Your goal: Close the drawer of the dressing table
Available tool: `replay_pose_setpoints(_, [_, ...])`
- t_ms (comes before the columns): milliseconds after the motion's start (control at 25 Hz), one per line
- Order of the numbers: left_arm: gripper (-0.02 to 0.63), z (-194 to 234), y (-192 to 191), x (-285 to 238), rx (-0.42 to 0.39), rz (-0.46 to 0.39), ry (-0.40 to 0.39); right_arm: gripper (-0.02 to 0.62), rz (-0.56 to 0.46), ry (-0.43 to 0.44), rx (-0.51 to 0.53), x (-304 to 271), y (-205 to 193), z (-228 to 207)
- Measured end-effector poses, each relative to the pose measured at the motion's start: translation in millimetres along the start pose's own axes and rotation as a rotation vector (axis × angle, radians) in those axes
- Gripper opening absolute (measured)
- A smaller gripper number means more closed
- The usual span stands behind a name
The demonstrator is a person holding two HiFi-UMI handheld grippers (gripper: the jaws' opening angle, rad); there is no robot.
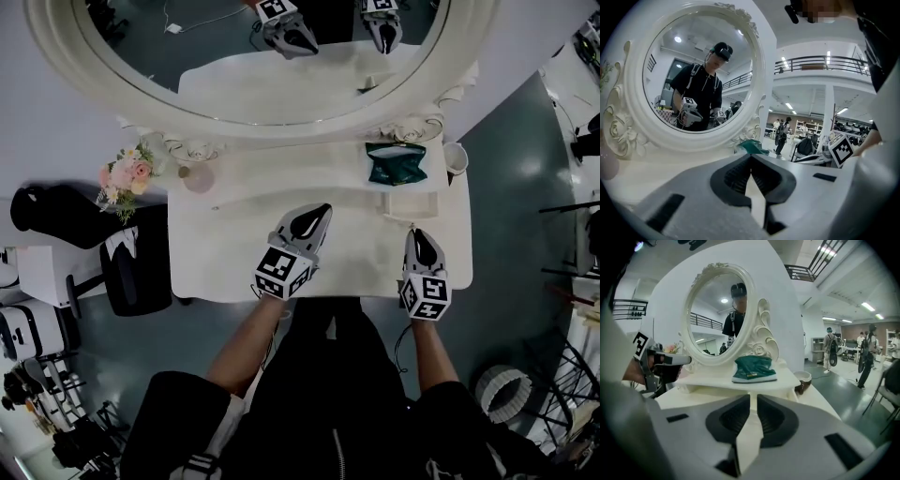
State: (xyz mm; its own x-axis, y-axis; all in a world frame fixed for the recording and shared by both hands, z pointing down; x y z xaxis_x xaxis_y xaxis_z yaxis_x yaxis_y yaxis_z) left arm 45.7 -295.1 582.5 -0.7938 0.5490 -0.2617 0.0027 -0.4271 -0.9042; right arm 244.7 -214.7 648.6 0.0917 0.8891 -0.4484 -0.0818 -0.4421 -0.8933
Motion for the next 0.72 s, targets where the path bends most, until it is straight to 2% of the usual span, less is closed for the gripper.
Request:
replay_pose_setpoints(240, [0.005, 7.2, -4.2, 1.1, 0.014, 0.01, 0.021, 0.158, 0.119, 0.015, -0.061, -14.5, -41.7, -13.2])
replay_pose_setpoints(720, [0.005, 23.1, -10.2, 11.4, 0.031, 0.025, 0.073, 0.163, 0.259, 0.004, -0.073, -46.8, -90.8, -21.4])
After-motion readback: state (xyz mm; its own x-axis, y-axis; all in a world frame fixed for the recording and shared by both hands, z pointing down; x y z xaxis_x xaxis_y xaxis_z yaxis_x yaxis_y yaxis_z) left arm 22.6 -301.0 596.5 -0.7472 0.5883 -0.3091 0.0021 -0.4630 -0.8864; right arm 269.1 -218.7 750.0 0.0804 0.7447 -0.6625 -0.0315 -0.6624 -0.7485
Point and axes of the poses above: the fingertips, and each gripper's own axes: x backward along the fingers, z to its left, y out of its top, the point moved 1 cm from there along x, backward along the fingers, and after that the axes turned 10 degrees about x, right-handed, at the moved point
